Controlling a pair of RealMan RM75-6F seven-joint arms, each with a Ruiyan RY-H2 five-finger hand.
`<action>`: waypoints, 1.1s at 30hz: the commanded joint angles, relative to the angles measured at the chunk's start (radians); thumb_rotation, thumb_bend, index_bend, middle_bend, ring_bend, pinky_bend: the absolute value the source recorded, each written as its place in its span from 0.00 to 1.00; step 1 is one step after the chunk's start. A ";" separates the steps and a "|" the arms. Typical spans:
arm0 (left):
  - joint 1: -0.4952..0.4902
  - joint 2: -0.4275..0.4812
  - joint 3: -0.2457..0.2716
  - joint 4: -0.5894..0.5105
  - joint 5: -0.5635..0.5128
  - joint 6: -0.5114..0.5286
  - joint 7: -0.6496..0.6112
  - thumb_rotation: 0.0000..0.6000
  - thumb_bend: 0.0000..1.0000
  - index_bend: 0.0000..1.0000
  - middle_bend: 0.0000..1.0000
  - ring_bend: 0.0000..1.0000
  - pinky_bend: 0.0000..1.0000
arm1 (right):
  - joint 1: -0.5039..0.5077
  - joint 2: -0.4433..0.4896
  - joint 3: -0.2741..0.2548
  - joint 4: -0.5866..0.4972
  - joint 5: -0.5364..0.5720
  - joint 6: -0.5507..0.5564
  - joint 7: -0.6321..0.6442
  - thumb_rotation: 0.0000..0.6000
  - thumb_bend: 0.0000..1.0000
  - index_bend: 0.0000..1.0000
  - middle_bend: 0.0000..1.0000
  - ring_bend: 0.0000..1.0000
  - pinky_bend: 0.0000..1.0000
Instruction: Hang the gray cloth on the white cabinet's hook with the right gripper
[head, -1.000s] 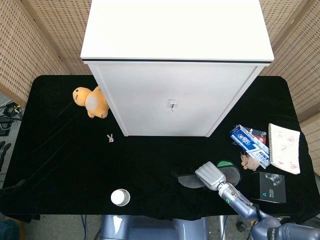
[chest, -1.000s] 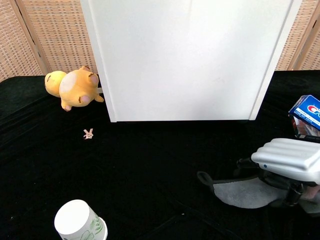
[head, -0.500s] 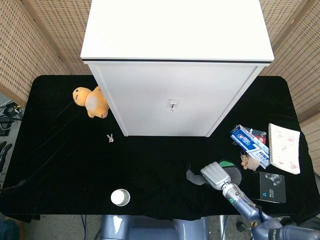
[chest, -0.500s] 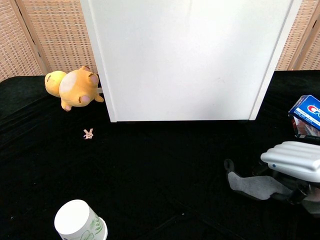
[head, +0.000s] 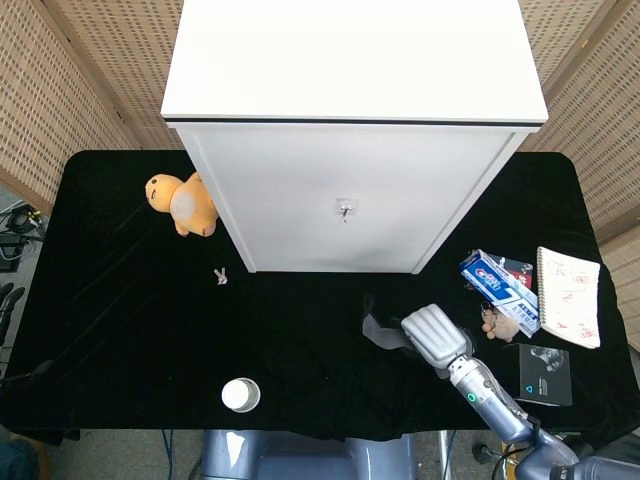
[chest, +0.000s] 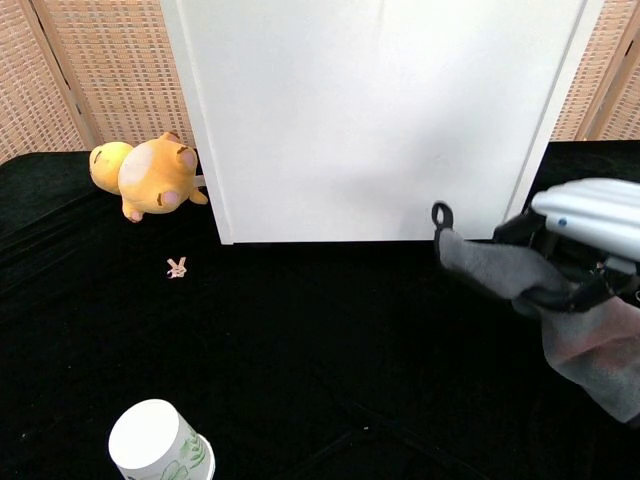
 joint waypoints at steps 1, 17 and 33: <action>0.002 0.002 0.001 -0.001 0.004 0.005 -0.004 1.00 0.00 0.00 0.00 0.00 0.00 | -0.008 0.054 0.048 -0.054 -0.045 0.084 -0.045 1.00 0.76 0.86 0.98 0.99 1.00; 0.007 0.004 0.005 -0.001 0.012 0.015 -0.010 1.00 0.00 0.00 0.00 0.00 0.00 | 0.016 0.165 0.196 -0.273 0.012 0.167 -0.306 1.00 0.77 0.87 0.98 1.00 1.00; 0.005 0.007 0.001 0.002 0.004 0.010 -0.017 1.00 0.00 0.00 0.00 0.00 0.00 | 0.103 0.113 0.251 -0.341 0.189 0.113 -0.569 1.00 0.77 0.87 0.98 1.00 1.00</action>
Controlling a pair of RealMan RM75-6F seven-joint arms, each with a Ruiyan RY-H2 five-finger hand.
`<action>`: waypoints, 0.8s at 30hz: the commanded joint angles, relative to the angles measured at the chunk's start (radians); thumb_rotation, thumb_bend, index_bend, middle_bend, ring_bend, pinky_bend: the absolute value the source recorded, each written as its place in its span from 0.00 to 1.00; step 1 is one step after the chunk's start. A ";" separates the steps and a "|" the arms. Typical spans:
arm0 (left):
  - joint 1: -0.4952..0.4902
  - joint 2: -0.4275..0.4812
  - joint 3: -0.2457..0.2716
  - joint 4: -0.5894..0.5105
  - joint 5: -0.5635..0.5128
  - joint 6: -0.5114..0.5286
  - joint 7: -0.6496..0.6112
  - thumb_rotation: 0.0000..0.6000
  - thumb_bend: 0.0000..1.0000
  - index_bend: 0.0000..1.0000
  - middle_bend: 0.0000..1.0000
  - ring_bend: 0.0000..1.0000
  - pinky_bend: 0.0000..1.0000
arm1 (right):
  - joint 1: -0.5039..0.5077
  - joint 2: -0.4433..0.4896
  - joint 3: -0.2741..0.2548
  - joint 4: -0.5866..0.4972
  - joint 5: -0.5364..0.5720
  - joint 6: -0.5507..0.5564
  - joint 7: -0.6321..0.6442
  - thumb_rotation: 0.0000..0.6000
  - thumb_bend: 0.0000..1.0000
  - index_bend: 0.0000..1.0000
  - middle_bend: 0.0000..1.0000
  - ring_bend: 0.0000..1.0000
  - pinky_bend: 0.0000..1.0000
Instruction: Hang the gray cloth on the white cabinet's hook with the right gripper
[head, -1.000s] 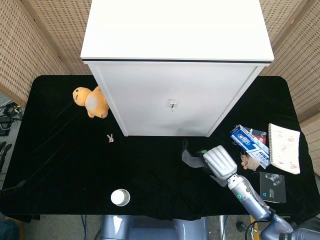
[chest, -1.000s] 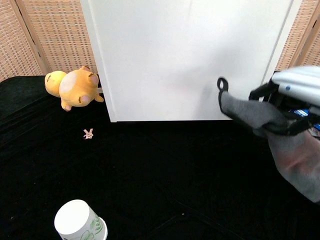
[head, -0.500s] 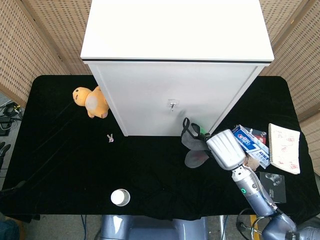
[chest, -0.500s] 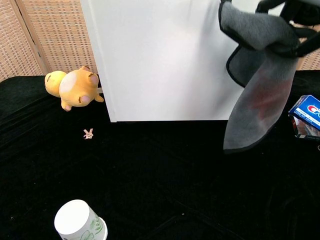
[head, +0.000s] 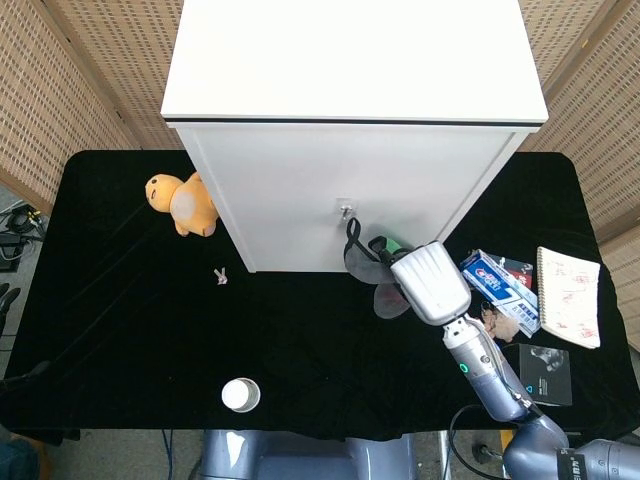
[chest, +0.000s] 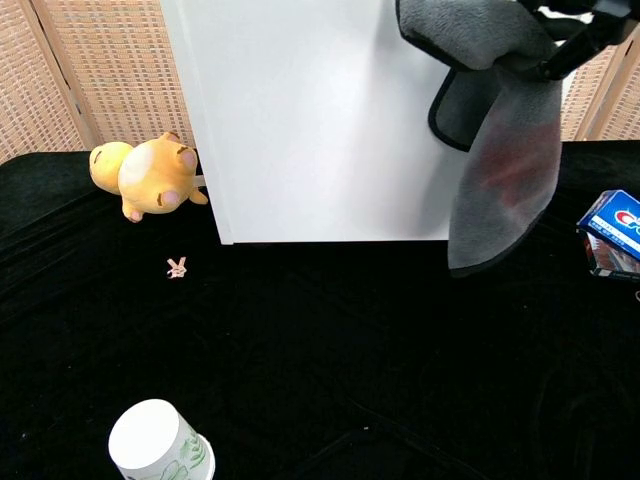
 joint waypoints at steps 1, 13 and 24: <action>0.000 0.000 0.000 0.001 -0.001 -0.001 -0.002 1.00 0.00 0.00 0.00 0.00 0.00 | 0.015 -0.019 0.001 -0.003 0.031 -0.001 -0.036 1.00 0.77 0.87 0.98 1.00 1.00; -0.001 -0.002 0.000 -0.002 -0.001 -0.003 0.006 1.00 0.00 0.00 0.00 0.00 0.00 | 0.030 -0.025 -0.010 0.002 0.057 0.006 -0.053 1.00 0.76 0.87 0.98 1.00 1.00; -0.002 -0.003 0.000 -0.001 -0.003 -0.005 0.007 1.00 0.00 0.00 0.00 0.00 0.00 | 0.046 -0.017 0.007 -0.011 0.078 0.027 -0.056 1.00 0.77 0.87 0.98 1.00 1.00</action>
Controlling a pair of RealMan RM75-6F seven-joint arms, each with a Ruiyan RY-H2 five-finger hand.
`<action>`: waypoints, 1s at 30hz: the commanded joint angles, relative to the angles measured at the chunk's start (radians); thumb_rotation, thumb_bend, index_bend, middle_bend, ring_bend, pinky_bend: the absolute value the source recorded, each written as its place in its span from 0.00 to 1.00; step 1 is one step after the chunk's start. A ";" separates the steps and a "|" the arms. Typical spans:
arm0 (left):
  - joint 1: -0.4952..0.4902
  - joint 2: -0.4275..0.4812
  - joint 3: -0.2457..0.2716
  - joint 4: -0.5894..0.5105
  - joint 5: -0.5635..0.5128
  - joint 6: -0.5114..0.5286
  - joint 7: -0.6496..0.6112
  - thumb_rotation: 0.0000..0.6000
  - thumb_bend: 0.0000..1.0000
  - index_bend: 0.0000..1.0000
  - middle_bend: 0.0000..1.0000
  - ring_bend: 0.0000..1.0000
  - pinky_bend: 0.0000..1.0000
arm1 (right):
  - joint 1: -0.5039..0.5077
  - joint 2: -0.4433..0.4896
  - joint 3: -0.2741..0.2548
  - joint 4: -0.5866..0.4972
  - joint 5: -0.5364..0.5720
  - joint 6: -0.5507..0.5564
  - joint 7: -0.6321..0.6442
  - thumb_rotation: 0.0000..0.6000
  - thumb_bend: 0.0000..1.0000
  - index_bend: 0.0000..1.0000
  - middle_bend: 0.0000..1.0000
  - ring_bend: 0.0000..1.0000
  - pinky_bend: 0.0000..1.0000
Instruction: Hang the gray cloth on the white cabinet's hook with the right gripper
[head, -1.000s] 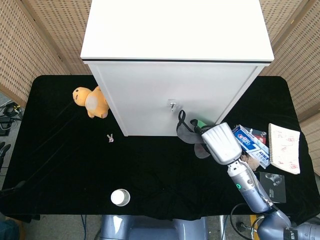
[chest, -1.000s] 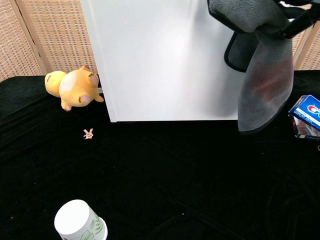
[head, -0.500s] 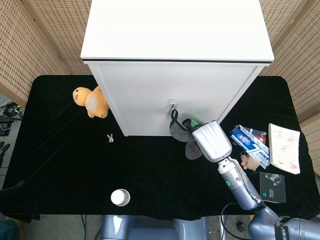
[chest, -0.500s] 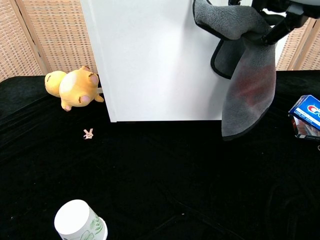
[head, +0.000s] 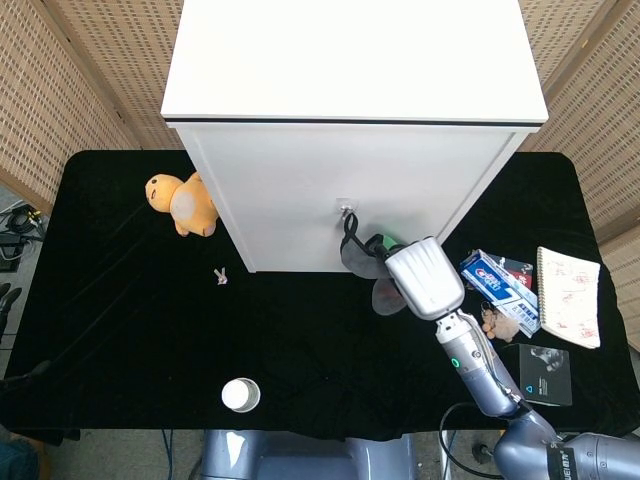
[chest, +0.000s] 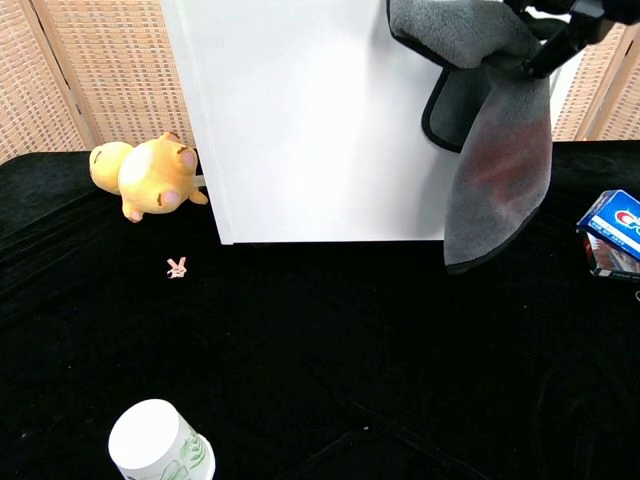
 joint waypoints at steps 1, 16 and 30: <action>0.000 0.000 0.000 0.001 0.000 0.001 -0.001 1.00 0.00 0.00 0.00 0.00 0.00 | 0.002 0.005 0.005 -0.015 0.001 0.011 0.001 1.00 0.77 0.87 0.98 1.00 1.00; 0.000 -0.002 0.000 0.001 0.000 0.001 0.003 1.00 0.00 0.00 0.00 0.00 0.00 | 0.021 -0.001 -0.015 -0.019 0.012 0.006 -0.030 1.00 0.77 0.88 0.98 1.00 1.00; 0.000 0.000 0.000 0.001 0.000 -0.001 0.001 1.00 0.00 0.00 0.00 0.00 0.00 | 0.048 -0.007 -0.031 -0.020 0.083 -0.004 -0.122 1.00 0.77 0.88 0.98 1.00 1.00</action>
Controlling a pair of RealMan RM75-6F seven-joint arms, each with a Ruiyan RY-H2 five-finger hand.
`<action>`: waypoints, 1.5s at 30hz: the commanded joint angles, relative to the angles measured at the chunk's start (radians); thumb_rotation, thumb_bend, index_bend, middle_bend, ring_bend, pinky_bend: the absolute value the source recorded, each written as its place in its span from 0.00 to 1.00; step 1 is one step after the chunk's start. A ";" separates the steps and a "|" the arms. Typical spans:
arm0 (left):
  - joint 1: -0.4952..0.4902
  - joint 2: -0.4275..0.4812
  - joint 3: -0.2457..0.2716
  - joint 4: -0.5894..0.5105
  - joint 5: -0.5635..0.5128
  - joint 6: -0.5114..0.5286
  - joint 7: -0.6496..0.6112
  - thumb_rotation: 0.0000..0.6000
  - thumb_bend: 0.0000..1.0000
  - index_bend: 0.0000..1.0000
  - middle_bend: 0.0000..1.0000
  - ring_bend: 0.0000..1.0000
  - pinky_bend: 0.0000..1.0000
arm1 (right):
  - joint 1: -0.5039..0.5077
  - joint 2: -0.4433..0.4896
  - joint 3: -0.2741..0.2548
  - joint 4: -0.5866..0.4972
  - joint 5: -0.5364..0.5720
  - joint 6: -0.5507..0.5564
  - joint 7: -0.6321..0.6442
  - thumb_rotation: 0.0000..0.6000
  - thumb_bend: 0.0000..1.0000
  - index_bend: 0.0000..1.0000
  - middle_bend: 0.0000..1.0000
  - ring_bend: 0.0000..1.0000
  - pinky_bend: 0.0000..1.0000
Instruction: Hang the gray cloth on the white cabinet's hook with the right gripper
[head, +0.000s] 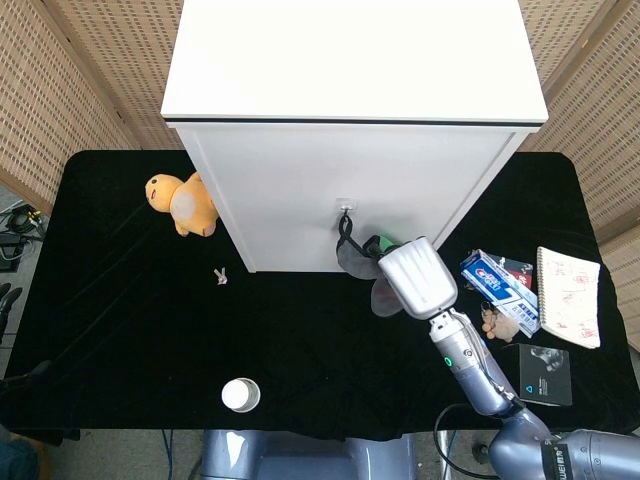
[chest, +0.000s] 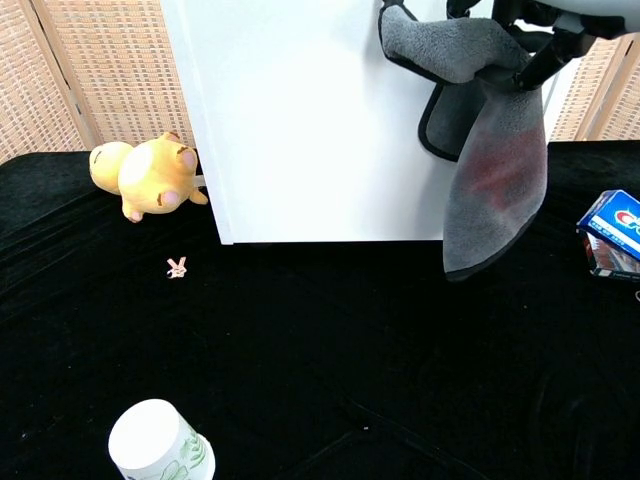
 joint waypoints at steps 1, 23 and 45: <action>0.000 0.000 0.001 0.000 0.002 0.000 0.000 1.00 0.00 0.00 0.00 0.00 0.00 | 0.006 0.002 -0.007 -0.010 0.024 0.000 -0.029 1.00 0.77 0.88 0.98 1.00 1.00; 0.001 0.003 0.003 0.000 0.007 0.004 -0.006 1.00 0.00 0.00 0.00 0.00 0.00 | -0.036 0.059 -0.066 -0.036 -0.045 0.049 0.025 1.00 0.00 0.28 0.97 1.00 1.00; 0.036 -0.001 0.018 -0.005 0.056 0.077 0.003 1.00 0.00 0.00 0.00 0.00 0.00 | -0.403 0.228 -0.262 0.427 -0.345 0.376 0.788 1.00 0.00 0.10 0.15 0.13 0.25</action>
